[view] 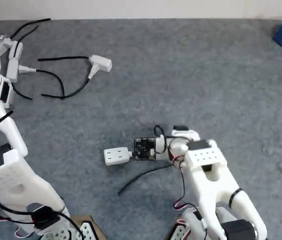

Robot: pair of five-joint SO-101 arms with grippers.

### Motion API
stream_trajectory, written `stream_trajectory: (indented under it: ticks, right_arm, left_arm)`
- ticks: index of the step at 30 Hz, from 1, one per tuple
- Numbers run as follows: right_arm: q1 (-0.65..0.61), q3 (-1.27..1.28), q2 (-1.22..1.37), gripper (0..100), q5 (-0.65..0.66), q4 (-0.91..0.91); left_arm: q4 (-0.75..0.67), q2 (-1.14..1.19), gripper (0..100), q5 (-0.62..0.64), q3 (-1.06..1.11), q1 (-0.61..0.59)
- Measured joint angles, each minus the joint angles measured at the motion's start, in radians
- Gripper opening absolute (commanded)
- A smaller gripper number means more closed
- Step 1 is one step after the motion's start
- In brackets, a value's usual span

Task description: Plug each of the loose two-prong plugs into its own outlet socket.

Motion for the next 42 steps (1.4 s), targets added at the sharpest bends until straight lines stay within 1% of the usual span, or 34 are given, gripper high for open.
stream_trajectory:
  ticks: [3, 5, 11, 13, 15, 18, 20, 27, 31, 36, 42]
  right_arm:
    - [-0.021, -0.143, 0.000, 31.0, -0.038, 0.189]
    - [-0.040, -0.203, 0.000, 31.0, -0.031, 0.287]
    - [-0.055, -0.273, 0.000, 31.0, 0.206, 0.614]
    - [-0.055, -0.273, 0.000, 30.3, 0.256, 0.641]
    - [-0.058, -0.261, 0.000, 25.7, 0.298, 0.658]
    - [-0.058, -0.230, 0.000, 16.4, 0.324, 0.623]
    - [-0.058, -0.203, 0.000, 14.9, 0.305, 0.551]
    - [-0.060, -0.060, 0.000, 14.9, 0.293, 0.316]
    - [-0.060, -0.058, 0.000, 14.9, 0.281, 0.264]
    - [-0.058, -0.043, 0.005, 19.5, 0.203, 0.132]
    - [-0.058, -0.051, 0.149, 19.5, 0.190, 0.072]
  left_arm:
    - [0.000, 0.000, 12, 0.000, 0.015, -0.003]
    - [-0.005, 0.000, 12, 0.000, 0.048, -0.003]
    - [-0.080, 0.000, 12, 0.000, 0.149, -0.003]
    - [-0.092, 0.000, 12, 0.000, 0.167, -0.002]
    - [-0.095, 0.000, 12, 0.000, 0.172, -0.002]
    - [-0.097, 0.000, 12, 0.000, 0.172, -0.003]
    - [-0.097, 0.000, 12, 0.000, 0.172, -0.003]
    - [-0.097, 0.000, 12, 0.000, 0.178, -0.003]
    - [-0.097, 0.000, 12, 0.000, 0.181, -0.009]
    - [-0.097, 0.000, 12, 0.000, 0.181, -0.035]
    - [-0.097, 0.000, 12, 0.000, 0.181, -0.052]
